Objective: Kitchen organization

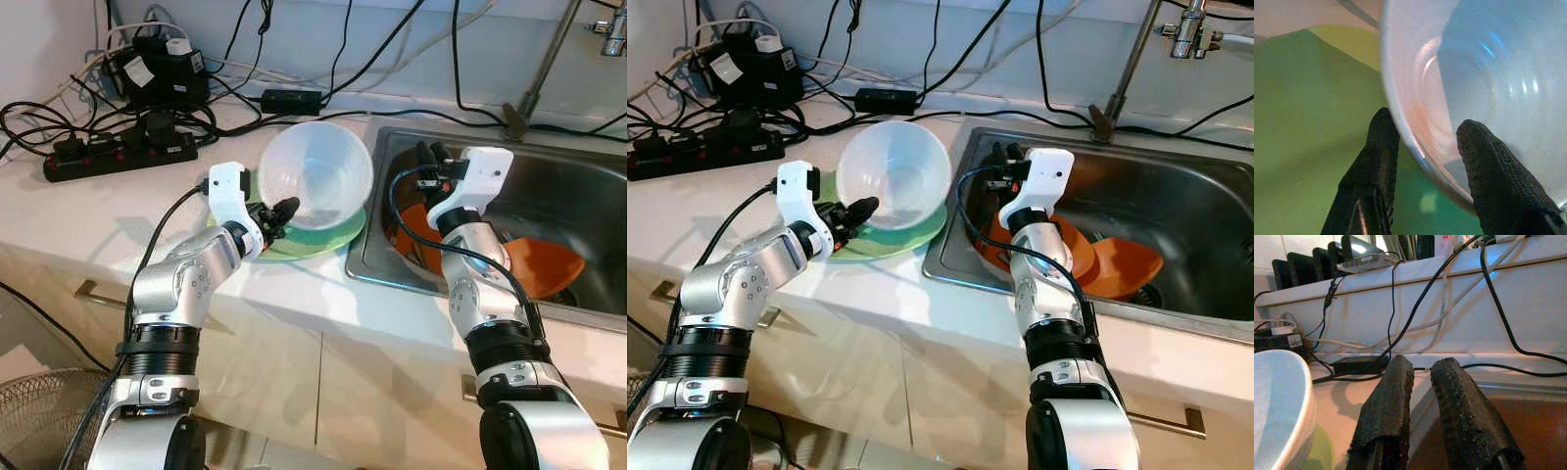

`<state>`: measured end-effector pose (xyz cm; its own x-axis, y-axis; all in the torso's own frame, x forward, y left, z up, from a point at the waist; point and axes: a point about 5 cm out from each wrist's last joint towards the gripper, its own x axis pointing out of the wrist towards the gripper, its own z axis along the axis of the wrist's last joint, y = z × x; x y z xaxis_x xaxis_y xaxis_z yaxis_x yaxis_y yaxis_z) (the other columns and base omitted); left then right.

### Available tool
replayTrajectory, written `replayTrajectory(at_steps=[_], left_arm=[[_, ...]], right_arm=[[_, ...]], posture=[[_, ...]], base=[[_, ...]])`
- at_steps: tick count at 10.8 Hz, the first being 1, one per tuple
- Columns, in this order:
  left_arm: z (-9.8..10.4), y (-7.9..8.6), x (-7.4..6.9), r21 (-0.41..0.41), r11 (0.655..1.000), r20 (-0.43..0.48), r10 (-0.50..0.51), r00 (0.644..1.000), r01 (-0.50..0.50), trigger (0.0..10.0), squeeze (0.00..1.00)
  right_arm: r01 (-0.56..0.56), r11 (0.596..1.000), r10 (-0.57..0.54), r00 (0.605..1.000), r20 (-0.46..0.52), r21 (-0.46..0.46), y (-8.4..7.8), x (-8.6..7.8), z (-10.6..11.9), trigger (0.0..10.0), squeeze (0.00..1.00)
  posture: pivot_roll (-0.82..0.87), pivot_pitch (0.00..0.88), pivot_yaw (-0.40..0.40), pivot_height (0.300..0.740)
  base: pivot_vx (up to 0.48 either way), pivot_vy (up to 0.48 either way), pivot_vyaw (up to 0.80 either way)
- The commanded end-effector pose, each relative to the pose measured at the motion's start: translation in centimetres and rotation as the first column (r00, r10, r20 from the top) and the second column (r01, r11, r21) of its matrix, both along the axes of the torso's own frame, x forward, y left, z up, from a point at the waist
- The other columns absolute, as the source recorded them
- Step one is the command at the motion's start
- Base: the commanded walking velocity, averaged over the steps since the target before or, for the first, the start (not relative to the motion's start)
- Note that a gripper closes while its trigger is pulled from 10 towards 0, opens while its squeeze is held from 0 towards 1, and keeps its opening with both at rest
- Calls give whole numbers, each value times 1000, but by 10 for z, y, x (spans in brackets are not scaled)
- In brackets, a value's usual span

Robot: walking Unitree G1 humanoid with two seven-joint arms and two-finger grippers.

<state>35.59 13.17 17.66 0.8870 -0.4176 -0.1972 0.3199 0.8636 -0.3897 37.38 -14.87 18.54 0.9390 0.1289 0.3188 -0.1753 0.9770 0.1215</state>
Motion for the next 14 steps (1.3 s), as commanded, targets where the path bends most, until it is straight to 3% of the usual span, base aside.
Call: replayTrajectory(at_steps=[1,9,10,12,13,14], left_arm=[[6,1,1,-3,1000,21,12,1000,-12,0,0],[12,1,3,-67,997,71,38,997,-34,0,0],[14,-1,3,-101,994,88,43,995,-34,0,0],[37,-2,4,-272,961,205,116,972,-58,0,0],[53,2,4,-362,930,279,175,944,-66,0,0],[70,9,4,-416,905,351,245,904,-84,3569,0]], right_arm=[[-4,1000,4,1000,15,2,2,1,6,10000,0],[-1,1000,1,1000,9,0,0,1,4,10000,0],[-1,1000,1,1000,9,1,0,1,4,10000,0],[1,1000,-1,1000,9,0,-2,2,5,10000,0],[2,1000,-2,1000,12,0,-3,2,7,10000,0],[4,1000,-4,1000,21,1,-4,3,10,10000,0]], posture=[[234,0,37,725],[239,0,31,725],[237,0,30,725],[237,0,23,725],[237,0,19,725],[235,0,18,725]], base=[[0,0,0],[0,0,0],[0,0,0],[0,0,0],[0,0,0],[0,0,0]])
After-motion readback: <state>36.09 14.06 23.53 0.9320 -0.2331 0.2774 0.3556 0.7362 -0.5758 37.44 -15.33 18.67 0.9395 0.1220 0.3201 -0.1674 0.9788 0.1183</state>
